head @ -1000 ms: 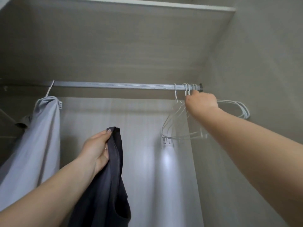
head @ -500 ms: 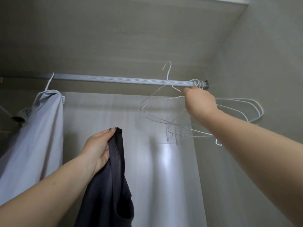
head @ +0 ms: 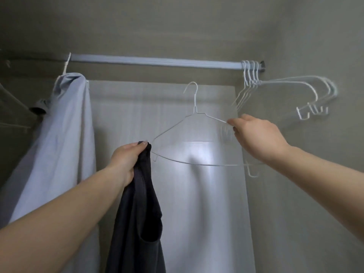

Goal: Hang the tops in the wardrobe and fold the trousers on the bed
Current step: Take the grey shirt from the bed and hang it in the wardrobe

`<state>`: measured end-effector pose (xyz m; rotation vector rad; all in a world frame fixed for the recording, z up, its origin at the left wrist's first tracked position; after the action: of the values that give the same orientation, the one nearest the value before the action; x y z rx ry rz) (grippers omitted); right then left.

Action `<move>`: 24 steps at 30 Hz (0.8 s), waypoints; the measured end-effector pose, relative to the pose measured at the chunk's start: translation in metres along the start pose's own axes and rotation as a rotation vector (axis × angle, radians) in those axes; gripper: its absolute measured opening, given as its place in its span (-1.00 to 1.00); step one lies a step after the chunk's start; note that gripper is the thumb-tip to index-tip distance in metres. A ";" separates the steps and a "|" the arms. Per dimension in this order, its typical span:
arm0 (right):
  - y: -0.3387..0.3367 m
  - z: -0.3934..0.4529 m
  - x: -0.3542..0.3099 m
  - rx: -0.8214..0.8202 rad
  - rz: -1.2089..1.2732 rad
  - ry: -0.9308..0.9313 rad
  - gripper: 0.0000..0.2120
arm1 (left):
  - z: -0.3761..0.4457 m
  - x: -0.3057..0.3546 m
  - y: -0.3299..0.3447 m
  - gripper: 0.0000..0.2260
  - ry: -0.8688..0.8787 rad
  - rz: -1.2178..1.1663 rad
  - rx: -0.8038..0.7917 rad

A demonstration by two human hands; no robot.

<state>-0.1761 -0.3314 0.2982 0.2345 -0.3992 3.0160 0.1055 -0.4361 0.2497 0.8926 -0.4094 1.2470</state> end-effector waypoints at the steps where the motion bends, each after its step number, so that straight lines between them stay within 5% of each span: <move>1: 0.001 -0.009 0.001 -0.014 0.019 0.008 -0.65 | -0.002 -0.005 -0.006 -0.88 -0.002 0.030 0.014; 16: 0.028 -0.106 -0.018 -0.203 0.289 -0.094 -0.54 | -0.021 -0.083 -0.123 -0.77 -0.049 0.736 0.139; 24: 0.025 -0.117 -0.027 -0.249 0.340 -0.126 -0.53 | -0.032 -0.082 -0.136 -0.76 -0.004 0.873 0.137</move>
<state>-0.1689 -0.3260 0.1757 0.3718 -0.9041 3.2406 0.2008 -0.4708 0.1234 0.8515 -0.7692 2.0883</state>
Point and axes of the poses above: each hand's wrist, its own z-axis towards the middle knuckle, its own y-axis out of the palm, x = y × z, the point moved 3 cm from there along z, towards the middle knuckle, and after that the axes turned 3 degrees about y, right-handed, at the moved point
